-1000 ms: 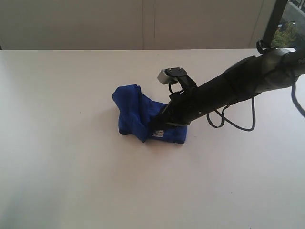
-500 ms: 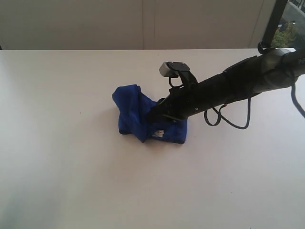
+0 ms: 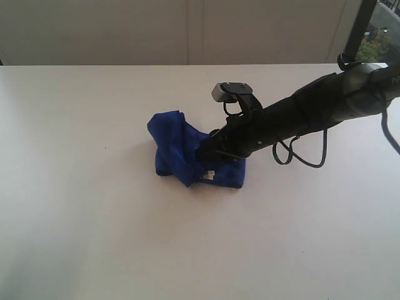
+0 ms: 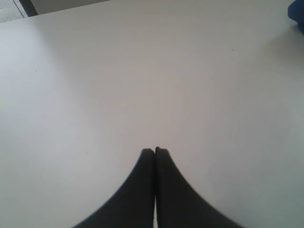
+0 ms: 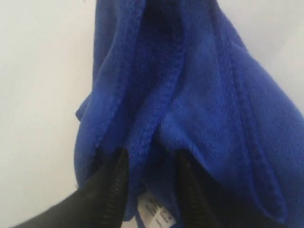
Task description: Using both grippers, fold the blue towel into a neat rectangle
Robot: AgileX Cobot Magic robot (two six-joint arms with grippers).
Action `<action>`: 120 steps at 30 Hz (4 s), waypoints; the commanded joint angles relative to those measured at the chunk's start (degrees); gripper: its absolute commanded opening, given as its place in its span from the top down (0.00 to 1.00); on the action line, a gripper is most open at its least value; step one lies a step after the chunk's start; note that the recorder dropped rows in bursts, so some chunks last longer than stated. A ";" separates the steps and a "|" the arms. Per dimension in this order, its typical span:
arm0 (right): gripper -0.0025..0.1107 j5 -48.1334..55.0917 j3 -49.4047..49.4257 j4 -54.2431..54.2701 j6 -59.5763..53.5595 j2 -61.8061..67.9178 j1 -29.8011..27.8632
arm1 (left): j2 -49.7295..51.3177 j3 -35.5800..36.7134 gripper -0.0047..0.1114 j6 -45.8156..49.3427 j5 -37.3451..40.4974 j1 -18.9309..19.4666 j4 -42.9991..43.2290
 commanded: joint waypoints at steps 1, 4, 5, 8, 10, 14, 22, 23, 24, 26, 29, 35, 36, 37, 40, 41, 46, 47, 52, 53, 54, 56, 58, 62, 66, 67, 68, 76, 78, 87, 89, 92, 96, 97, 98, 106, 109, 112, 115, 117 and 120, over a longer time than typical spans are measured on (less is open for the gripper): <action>0.65 2.09 -0.12 -0.52 0.40 -0.24 -0.04 | -0.29 0.28 0.96 0.03 -0.23 0.11 -0.37; 0.65 4.19 -0.12 -0.52 0.40 -0.24 -0.04 | -0.29 0.28 0.96 0.03 -0.23 0.11 -0.37; 0.65 4.93 -0.12 -0.73 0.40 -0.24 -0.04 | -0.29 0.28 0.96 0.03 -0.23 0.11 -0.37; 0.65 4.83 -0.02 -1.50 0.40 -0.24 -0.04 | -0.29 0.28 0.96 0.03 -0.23 0.11 -0.37; 0.65 4.29 -0.02 -2.22 0.53 0.02 -0.04 | -0.29 0.28 0.96 0.03 -0.23 0.11 -0.37; 0.66 3.23 -0.02 -2.09 0.53 1.77 -0.04 | -0.29 0.28 0.96 0.03 -0.23 0.11 -0.37; 0.92 2.03 -0.34 -1.26 0.27 -0.47 -0.04 | -0.29 0.28 0.96 0.03 -0.23 0.11 -0.37; 0.93 2.03 -0.34 -1.26 0.27 -0.76 -0.04 | -0.29 0.28 0.96 0.03 -0.23 0.11 -0.37; 0.93 2.03 -0.34 -1.26 0.27 -1.11 -0.04 | -0.29 0.28 0.96 0.03 -0.23 0.11 -0.37; 0.93 3.63 -0.34 -0.70 0.27 -1.17 -0.04 | -0.29 0.28 0.96 0.03 -0.23 0.11 -0.37; 0.92 3.60 -0.34 -0.88 0.27 -1.17 -0.04 | -0.29 0.28 0.96 0.03 -0.23 0.11 -0.37; 0.65 1.21 -0.10 -1.15 0.27 0.08 -0.04 | -0.29 0.28 0.96 0.03 -0.23 0.11 -0.37; 0.65 1.08 -0.10 -1.15 0.27 0.47 -0.04 | -0.29 0.28 0.96 0.03 -0.23 0.11 -0.37; 0.65 1.08 -0.10 -0.91 0.27 0.97 -0.04 | -0.29 0.28 0.96 0.03 -0.23 0.11 -0.37; 0.65 1.46 -0.10 -0.38 0.27 1.74 -0.04 | -0.29 0.28 0.96 0.03 -0.23 0.11 -0.37; 0.65 1.46 -0.10 -0.27 0.27 1.74 -0.04 | -0.29 0.28 0.96 0.03 -0.23 0.11 -0.37; 0.66 4.02 -0.20 0.59 0.27 1.74 -0.04 | -0.29 0.28 0.96 0.03 -0.23 0.11 -0.37; 0.66 4.00 -0.20 0.59 0.27 1.74 -0.04 | -0.29 0.28 0.96 0.03 -0.23 0.11 -0.37; 0.68 4.67 -0.20 0.59 0.27 1.74 -0.04 | -0.29 0.28 0.96 0.03 -0.23 0.11 -0.37; 0.69 4.90 -0.20 0.59 0.27 1.74 -0.04 | -0.29 0.28 0.96 0.03 -0.23 0.11 -0.37; 0.69 4.90 -0.20 0.59 0.27 1.74 -0.04 | -0.29 0.28 0.96 0.03 -0.23 0.11 -0.37; 0.70 4.48 -0.20 0.59 0.27 1.74 -0.04 | -0.29 0.28 0.96 0.03 -0.23 0.11 -0.37; 0.70 4.34 -0.20 0.59 0.27 1.74 -0.04 | -0.29 0.28 0.96 0.03 -0.23 0.11 -0.37; 0.70 3.95 -0.20 0.59 0.27 1.74 -0.04 | -0.29 0.28 0.96 0.03 -0.23 0.11 -0.37; 0.70 3.54 -0.20 0.59 0.27 2.14 -0.04 | -0.29 0.28 0.96 0.03 -0.23 0.11 -0.37; 0.70 3.54 -0.20 0.73 0.27 2.35 -0.04 | -0.29 0.28 0.96 0.03 -0.23 0.11 -0.37; 0.70 3.54 -0.20 1.04 0.13 2.81 -0.04 | -0.29 0.28 0.96 0.03 -0.23 0.11 -0.37; 0.72 5.10 -1.38 2.20 -0.04 3.88 -0.04 | -0.29 0.28 0.96 0.03 -0.23 0.11 -0.37; 0.81 5.10 -1.38 2.20 -0.04 3.88 -0.04 | -0.29 0.28 0.96 0.03 -0.23 0.11 -0.37; 0.98 5.46 -1.67 2.20 -0.04 3.46 -0.04 | -0.29 0.28 0.96 0.03 -0.23 0.11 -0.37; 0.98 5.69 -1.67 2.20 -0.04 2.37 -0.04 | -0.29 0.28 0.96 0.03 -0.23 0.11 -0.37; 0.98 5.84 -1.67 1.36 -0.13 -0.20 -0.04 | -0.29 0.28 0.96 0.03 -0.23 0.11 -0.37; 0.98 5.95 -1.67 -3.14 0.04 -4.77 -0.04 | -0.29 0.28 0.96 0.03 -0.23 0.11 -0.37; 0.98 5.95 -1.52 -3.81 0.15 -5.95 -0.04 | -0.29 0.28 0.96 0.03 -0.23 0.11 -0.37; 0.98 5.71 -1.38 -4.37 0.15 -6.96 -0.04 | -0.29 0.28 0.96 0.03 -0.23 0.11 -0.37; 0.98 4.14 -1.27 -16.48 10.68 -20.59 2.72 | -0.29 0.28 0.96 0.03 -0.23 0.11 -0.37; 0.98 -2.05 -1.27 -20.98 12.51 -18.03 10.90 | -0.29 0.28 0.96 0.03 -0.23 0.11 -0.37; 0.98 -11.41 -1.40 -24.81 13.57 -11.71 16.87 | -0.29 0.28 0.96 0.03 -0.23 0.11 -0.37; 0.98 -17.96 -2.70 -27.02 13.57 -6.36 18.30 | -0.29 0.28 0.96 0.03 -0.23 0.11 -0.37; 0.98 -20.61 -2.75 -27.91 13.57 -5.71 18.18 | -0.29 0.28 0.96 0.03 -0.23 0.11 -0.37; 0.98 -21.93 -2.75 -28.04 14.02 -4.71 17.96 | -0.29 0.28 0.96 0.03 -0.23 0.11 -0.37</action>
